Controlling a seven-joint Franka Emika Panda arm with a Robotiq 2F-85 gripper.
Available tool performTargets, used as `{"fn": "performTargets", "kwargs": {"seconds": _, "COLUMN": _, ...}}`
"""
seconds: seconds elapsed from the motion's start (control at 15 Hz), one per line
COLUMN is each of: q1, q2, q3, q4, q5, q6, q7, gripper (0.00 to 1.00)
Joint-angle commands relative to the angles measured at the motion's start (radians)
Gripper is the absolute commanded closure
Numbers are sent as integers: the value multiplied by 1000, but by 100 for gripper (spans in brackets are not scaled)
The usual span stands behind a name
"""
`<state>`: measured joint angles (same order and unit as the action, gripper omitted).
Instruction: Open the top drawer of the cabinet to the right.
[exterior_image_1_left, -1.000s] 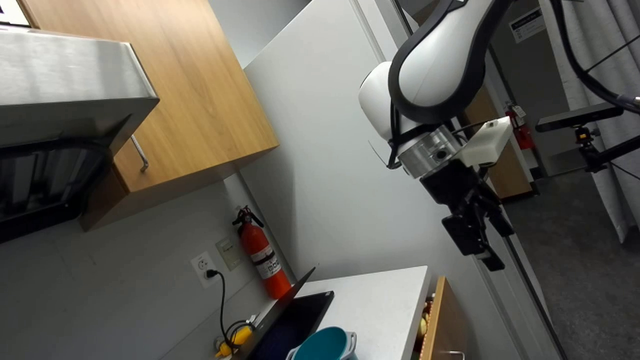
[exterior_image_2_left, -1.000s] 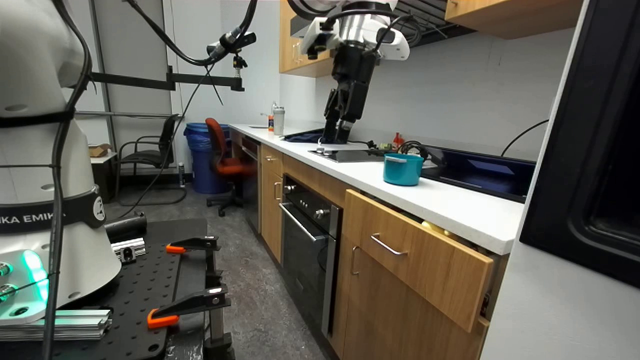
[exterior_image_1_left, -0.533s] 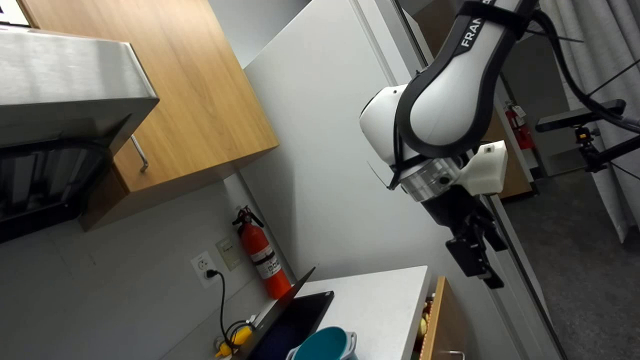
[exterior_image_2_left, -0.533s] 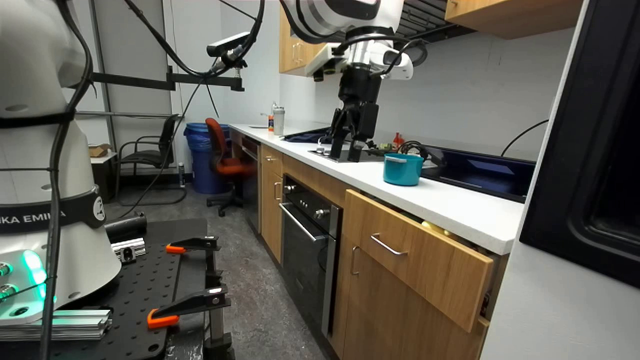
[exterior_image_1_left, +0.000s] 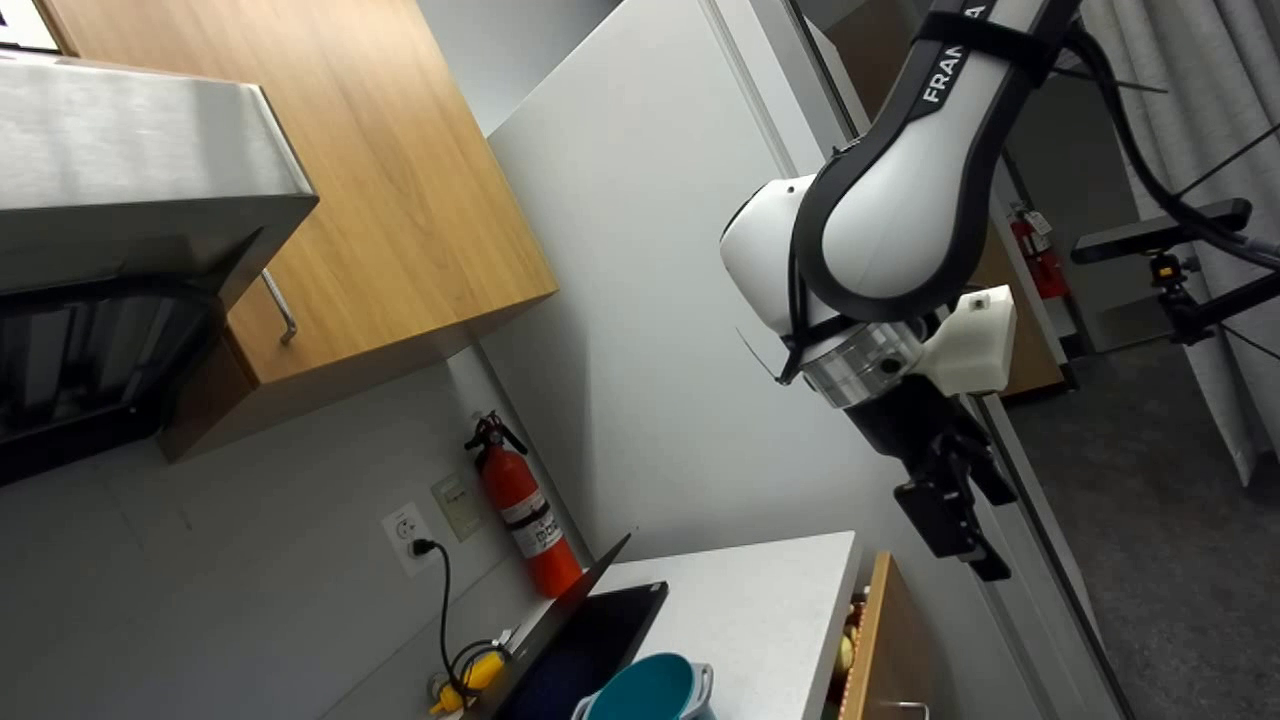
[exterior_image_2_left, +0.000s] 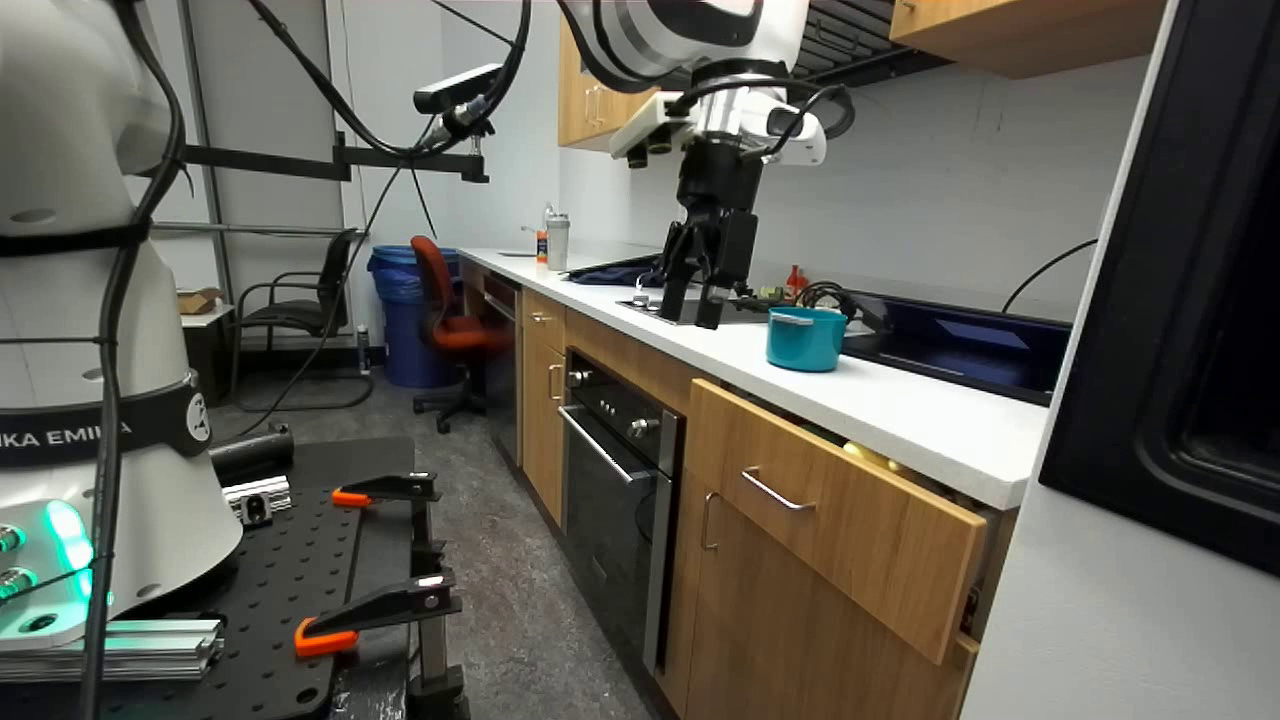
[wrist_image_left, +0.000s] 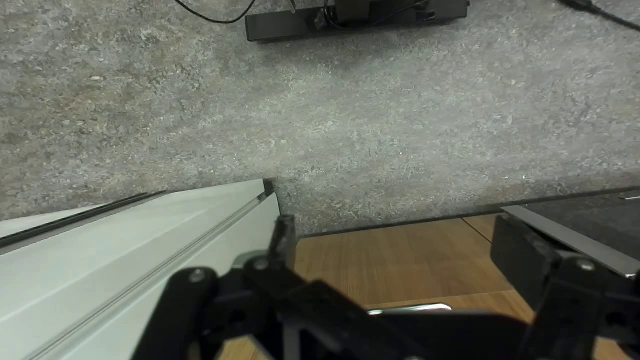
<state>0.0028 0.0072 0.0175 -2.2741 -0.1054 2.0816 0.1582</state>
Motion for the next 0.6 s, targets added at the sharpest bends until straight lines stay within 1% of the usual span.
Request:
{"fn": "performTargets", "kwargs": {"seconds": 0.0, "q1": 0, "q2": 3, "q3": -6, "q4": 6, "q5": -8, "q6": 7, "q7": 6, "gripper": 0}}
{"fn": "performTargets", "kwargs": {"seconds": 0.2, "q1": 0, "q2": 36, "q3": -9, "q4": 41, "q5": -34, "q6": 4, "q7": 14, "gripper": 0}}
{"fn": "performTargets", "kwargs": {"seconds": 0.53, "q1": 22, "q2": 112, "q3": 9, "q4": 100, "q5": -62, "q6": -13, "q7": -8, "gripper": 0}}
